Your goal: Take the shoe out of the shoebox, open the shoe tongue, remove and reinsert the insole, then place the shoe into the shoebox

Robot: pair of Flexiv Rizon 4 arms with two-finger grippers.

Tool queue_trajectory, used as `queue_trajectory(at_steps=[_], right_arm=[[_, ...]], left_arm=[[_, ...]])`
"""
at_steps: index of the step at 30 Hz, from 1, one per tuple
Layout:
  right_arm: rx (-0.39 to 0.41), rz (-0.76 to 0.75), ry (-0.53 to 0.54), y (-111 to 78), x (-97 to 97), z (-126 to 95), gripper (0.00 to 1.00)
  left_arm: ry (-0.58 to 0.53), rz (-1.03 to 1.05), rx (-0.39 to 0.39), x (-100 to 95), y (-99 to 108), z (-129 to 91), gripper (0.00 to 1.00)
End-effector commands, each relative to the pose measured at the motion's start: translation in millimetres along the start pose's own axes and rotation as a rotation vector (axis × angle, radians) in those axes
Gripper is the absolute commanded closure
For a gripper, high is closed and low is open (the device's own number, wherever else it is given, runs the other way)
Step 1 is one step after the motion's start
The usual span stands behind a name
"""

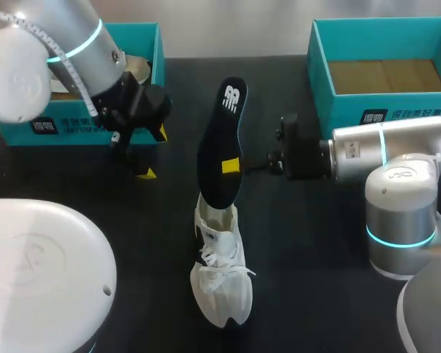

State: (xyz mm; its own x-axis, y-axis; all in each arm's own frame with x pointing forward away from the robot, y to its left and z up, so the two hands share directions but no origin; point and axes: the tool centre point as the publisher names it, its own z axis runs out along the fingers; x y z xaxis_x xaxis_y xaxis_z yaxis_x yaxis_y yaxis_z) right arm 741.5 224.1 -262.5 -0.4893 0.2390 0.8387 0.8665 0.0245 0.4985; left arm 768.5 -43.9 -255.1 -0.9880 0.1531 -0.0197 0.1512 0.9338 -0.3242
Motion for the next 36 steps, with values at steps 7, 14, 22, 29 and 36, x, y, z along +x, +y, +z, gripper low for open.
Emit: queue_trajectory(at_steps=[7, 14, 22, 29, 36], right_arm=[[-0.004, 0.002, -0.007, -0.7, 1.3, 4.0, 1.0], [-0.004, 0.002, -0.007, -0.7, 1.3, 4.0, 1.0], [0.01, -0.067, 0.014, -11.1, 3.5, 0.8, 1.0], [0.03, -0.177, 0.035, -11.2, -1.7, -3.2, 1.0], [0.041, -0.23, 0.072, -7.6, -2.8, -4.4, 1.0]], left_arm=[[0.097, 0.002, -0.011, -6.4, -1.9, 0.3, 0.0], [0.097, 0.002, -0.011, -6.4, -1.9, 0.3, 0.0], [0.113, -0.016, 0.047, 8.1, 0.3, 16.7, 0.0], [0.116, -0.029, 0.092, 30.5, 4.5, 36.3, 0.0], [0.114, 0.013, 0.117, 50.3, -1.4, 46.0, 0.0]])
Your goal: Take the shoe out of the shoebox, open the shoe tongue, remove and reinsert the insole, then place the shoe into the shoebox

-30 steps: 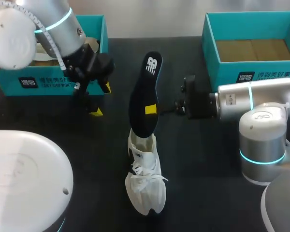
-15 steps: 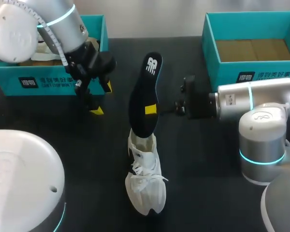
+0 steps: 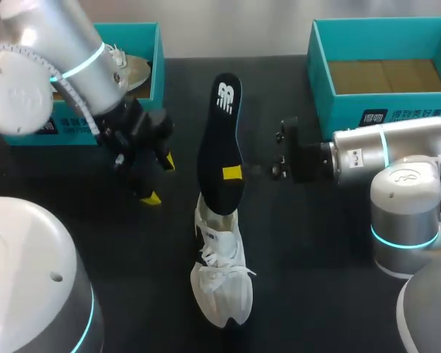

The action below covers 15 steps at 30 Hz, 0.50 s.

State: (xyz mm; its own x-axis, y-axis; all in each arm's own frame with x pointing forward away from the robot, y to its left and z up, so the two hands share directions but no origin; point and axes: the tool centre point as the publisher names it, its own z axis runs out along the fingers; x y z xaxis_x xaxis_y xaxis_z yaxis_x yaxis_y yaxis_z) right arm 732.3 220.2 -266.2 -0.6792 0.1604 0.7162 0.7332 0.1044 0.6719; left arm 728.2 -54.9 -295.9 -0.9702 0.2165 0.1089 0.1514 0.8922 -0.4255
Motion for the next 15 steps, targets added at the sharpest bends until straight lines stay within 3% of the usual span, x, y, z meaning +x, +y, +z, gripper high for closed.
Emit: queue_trajectory(at_steps=[1, 10, 15], right_arm=[[0.006, 0.001, 0.007, 1.5, -3.6, -0.8, 1.0], [0.006, 0.001, 0.007, 1.5, -3.6, -0.8, 1.0], [0.002, -0.06, 0.003, 2.1, -9.5, 2.9, 1.0]], left_arm=[[-0.031, 0.003, 0.008, 11.0, 1.9, 4.0, 0.0], [-0.031, 0.003, 0.008, 11.0, 1.9, 4.0, 0.0], [-0.023, 0.0, 0.061, 8.4, -4.0, 26.1, 0.0]])
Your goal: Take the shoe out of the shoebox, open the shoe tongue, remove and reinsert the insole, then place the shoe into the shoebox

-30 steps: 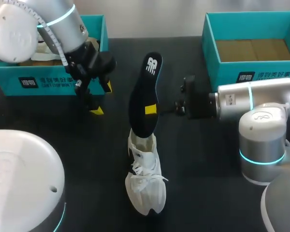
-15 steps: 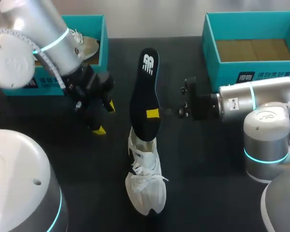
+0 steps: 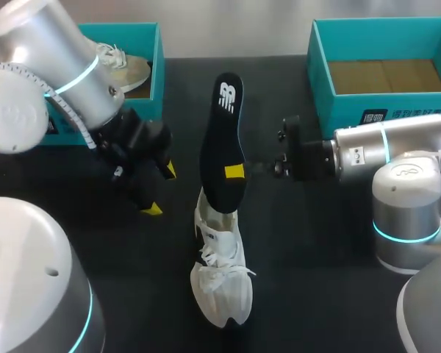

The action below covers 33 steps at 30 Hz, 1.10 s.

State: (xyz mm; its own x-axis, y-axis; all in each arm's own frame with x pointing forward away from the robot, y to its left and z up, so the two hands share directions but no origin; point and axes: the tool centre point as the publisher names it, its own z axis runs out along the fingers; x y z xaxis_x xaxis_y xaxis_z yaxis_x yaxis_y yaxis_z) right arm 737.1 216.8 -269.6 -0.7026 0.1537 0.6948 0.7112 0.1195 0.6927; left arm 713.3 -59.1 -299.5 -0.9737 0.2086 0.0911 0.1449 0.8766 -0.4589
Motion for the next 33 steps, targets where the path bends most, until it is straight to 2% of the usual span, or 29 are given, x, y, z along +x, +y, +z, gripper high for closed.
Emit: queue_trajectory(at_steps=[1, 10, 13, 15, 26, 33], right_arm=[[-0.012, -0.044, 0.001, 1.4, -4.4, 5.6, 1.0], [-0.017, -0.147, 0.018, 5.2, -10.7, 15.5, 1.0], [-0.022, -0.182, 0.002, 5.6, -11.7, 18.6, 1.0], [-0.027, -0.193, -0.002, 5.7, -12.1, 19.1, 1.0], [-0.027, -0.193, -0.002, 5.7, -12.1, 19.1, 1.0], [-0.013, -0.253, 0.011, 4.7, -16.6, 24.5, 1.0]], left_arm=[[-0.02, 0.002, 0.029, -3.5, 0.3, 20.7, 0.0], [-0.112, 0.001, 0.029, -5.9, -2.8, 35.9, 0.0], [-0.12, 0.0, 0.042, -5.9, -4.2, 38.7, 0.0], [-0.069, 0.018, 0.066, -5.5, -5.1, 40.4, 0.0], [-0.069, 0.018, 0.066, -5.5, -5.1, 40.4, 0.0], [-0.143, 0.007, 0.067, -3.6, -7.8, 53.9, 0.0]])
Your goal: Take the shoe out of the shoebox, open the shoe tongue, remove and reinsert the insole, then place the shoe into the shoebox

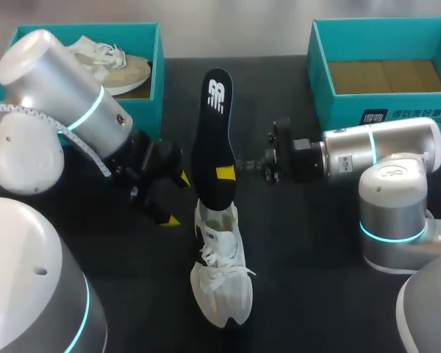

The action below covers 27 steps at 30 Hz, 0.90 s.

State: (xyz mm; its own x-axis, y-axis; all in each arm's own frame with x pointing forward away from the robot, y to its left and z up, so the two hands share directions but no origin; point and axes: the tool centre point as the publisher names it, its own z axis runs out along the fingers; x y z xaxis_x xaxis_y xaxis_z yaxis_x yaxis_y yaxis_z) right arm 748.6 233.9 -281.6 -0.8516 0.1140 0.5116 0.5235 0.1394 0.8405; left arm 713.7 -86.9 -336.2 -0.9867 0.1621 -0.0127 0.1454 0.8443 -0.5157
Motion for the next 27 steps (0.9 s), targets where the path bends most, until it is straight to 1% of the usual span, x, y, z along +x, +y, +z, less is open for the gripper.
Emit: queue_trajectory(at_steps=[1, 6, 20, 22, 25, 27], right_arm=[[0.0, -0.015, 0.004, 2.2, -3.4, 5.0, 1.0], [-0.02, -0.037, 0.031, 3.8, -2.3, 5.2, 1.0], [-0.02, -0.037, 0.031, 3.8, -2.3, 5.2, 1.0], [-0.017, -0.051, 0.022, 4.0, -4.9, 5.9, 1.0], [-0.049, -0.104, 0.036, 2.7, -8.0, 6.3, 1.0], [-0.05, -0.102, 0.029, 1.5, -11.7, 6.6, 1.0]], left_arm=[[-0.024, 0.0, 0.002, 6.7, 0.4, 9.7, 0.0], [0.031, -0.005, 0.008, 6.9, 0.4, 10.7, 0.0], [0.031, -0.005, 0.008, 6.9, 0.4, 10.7, 0.0], [0.031, -0.005, 0.008, 6.9, 0.4, 10.7, 0.0], [0.031, -0.005, 0.008, 6.9, 0.4, 10.7, 0.0], [0.031, -0.005, 0.008, 6.9, 0.4, 10.7, 0.0]])
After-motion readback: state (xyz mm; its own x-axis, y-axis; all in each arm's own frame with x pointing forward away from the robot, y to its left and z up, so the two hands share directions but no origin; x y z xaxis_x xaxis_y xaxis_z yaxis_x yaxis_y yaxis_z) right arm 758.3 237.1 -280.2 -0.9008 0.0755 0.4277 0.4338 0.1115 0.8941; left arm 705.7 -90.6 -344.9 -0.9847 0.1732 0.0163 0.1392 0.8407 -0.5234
